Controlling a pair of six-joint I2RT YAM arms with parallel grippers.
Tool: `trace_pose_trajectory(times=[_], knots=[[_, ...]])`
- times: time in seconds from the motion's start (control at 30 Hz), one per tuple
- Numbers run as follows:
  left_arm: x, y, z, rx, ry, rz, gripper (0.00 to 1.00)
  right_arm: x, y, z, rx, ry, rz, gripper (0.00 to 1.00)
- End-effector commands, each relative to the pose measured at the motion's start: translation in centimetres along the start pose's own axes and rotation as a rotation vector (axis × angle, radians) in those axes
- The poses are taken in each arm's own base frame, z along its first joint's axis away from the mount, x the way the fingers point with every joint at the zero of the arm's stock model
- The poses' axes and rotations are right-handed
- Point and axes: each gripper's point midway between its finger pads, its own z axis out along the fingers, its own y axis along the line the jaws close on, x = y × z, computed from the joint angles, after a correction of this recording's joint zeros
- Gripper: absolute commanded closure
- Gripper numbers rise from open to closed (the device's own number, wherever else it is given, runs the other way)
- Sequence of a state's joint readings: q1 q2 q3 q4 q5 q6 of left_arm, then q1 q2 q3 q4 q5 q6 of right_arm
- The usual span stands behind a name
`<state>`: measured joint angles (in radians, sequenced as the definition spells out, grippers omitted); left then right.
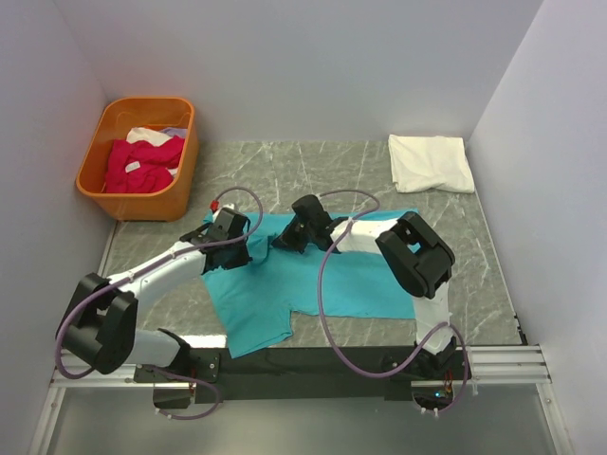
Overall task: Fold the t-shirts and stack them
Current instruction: Fold the tshirt
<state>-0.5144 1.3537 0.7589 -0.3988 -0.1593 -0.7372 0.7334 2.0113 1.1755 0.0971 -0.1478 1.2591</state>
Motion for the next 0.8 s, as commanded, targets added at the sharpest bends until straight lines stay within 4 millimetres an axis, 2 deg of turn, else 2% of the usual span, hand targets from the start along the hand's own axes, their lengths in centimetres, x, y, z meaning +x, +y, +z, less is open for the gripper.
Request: trace_pose_trajectory(times=[0.0, 0.1, 0.2, 0.4, 0.53, 0.73, 0.77], knots=[[-1.8, -0.1, -1.5, -0.013, -0.039, 0.018, 0.99, -0.6, 1.8, -2.3, -0.035, 0.027, -0.126, 1.0], [-1.6, 0.6, -1.6, -0.033, -0.026, 0.02, 0.99, -0.4, 1.9, -2.8, -0.049, 0.056, -0.181, 1.0], [-1.8, 1.3, -1.8, -0.049, -0.016, 0.019, 0.99, -0.1, 1.3, -3.1, -0.033, 0.101, -0.213, 1.0], [-2.8, 2.8, -2.4, -0.066, -0.018, -0.01, 0.99, 0.1, 1.7, -3.8, -0.06, 0.172, -0.277, 1.0], [-3.5, 3.1, -2.8, -0.051, -0.016, -0.015, 0.99, -0.3, 2.3, -4.4, -0.082, 0.199, -0.3, 1.0], [-3.2, 3.1, -2.6, -0.042, 0.026, -0.001, 0.99, -0.2, 3.3, -5.4, -0.117, 0.252, -0.335, 1.0], [-3.1, 3.2, -2.4, -0.046, 0.029, -0.002, 0.99, -0.1, 2.9, -5.6, -0.107, 0.267, -0.345, 1.0]])
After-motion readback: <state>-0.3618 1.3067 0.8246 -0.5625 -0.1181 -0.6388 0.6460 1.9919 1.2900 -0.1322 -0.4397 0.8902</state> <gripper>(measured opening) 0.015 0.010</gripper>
